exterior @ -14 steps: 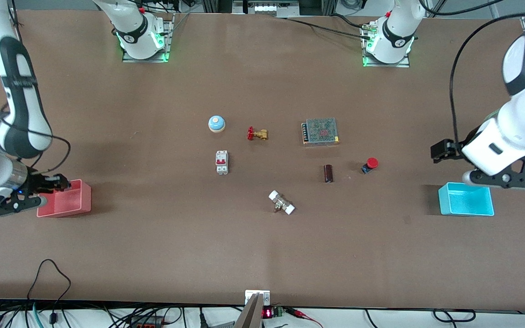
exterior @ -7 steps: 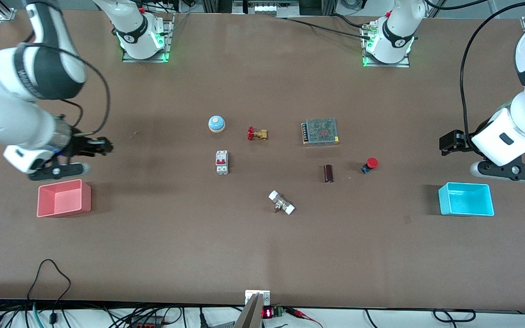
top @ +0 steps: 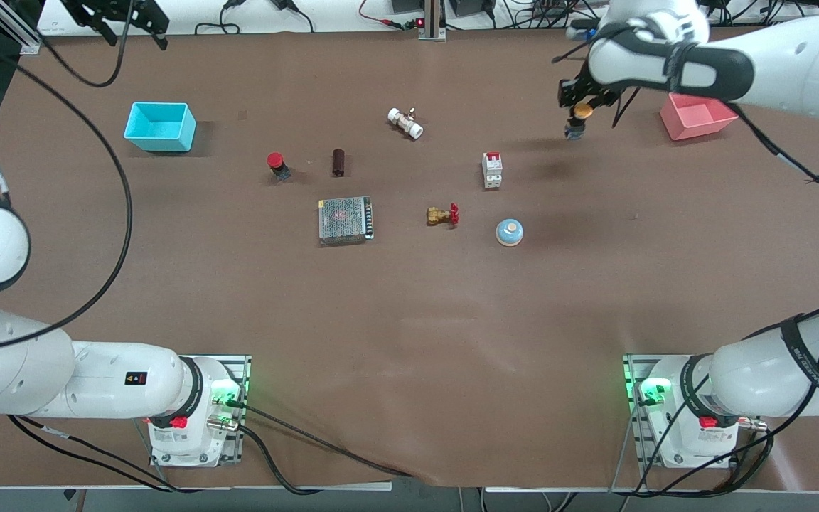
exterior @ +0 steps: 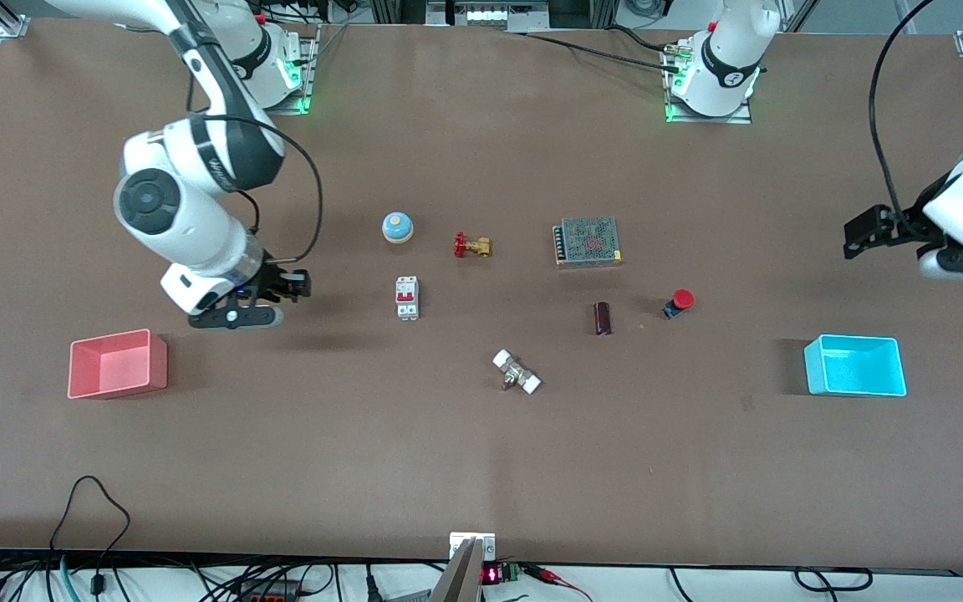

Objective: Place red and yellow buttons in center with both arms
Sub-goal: 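Carry the yellow button with the right gripper toward the circuit breaker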

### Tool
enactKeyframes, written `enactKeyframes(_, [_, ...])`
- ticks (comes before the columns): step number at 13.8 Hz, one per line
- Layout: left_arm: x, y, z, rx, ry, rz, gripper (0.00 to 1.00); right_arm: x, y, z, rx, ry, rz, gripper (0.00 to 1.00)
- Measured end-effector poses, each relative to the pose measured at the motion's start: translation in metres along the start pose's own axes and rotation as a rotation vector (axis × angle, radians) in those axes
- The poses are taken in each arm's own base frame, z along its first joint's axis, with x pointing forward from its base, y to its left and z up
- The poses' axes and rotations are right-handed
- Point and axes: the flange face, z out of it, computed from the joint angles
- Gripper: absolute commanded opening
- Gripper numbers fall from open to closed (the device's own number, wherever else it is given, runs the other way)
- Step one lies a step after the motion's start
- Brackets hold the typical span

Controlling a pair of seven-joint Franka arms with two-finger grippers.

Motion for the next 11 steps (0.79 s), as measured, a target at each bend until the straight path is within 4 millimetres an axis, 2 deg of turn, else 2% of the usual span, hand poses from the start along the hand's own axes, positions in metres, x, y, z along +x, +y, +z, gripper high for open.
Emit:
enactKeyframes(2, [-0.007,0.002,-0.005,0.001,0.027,0.023,1.00,-0.007,-0.017,0.023,-0.011,0.016,0.004,0.32])
enactKeyframes(5, [-0.006,0.011,-0.004,0.001,0.027,0.080,1.00,-0.014,-0.037,0.054,-0.063,0.034,-0.003,0.32])
enactKeyframes(11, [0.001,0.041,-0.001,-0.004,0.000,0.095,1.00,-0.010,-0.040,0.087,-0.035,0.058,-0.002,0.33])
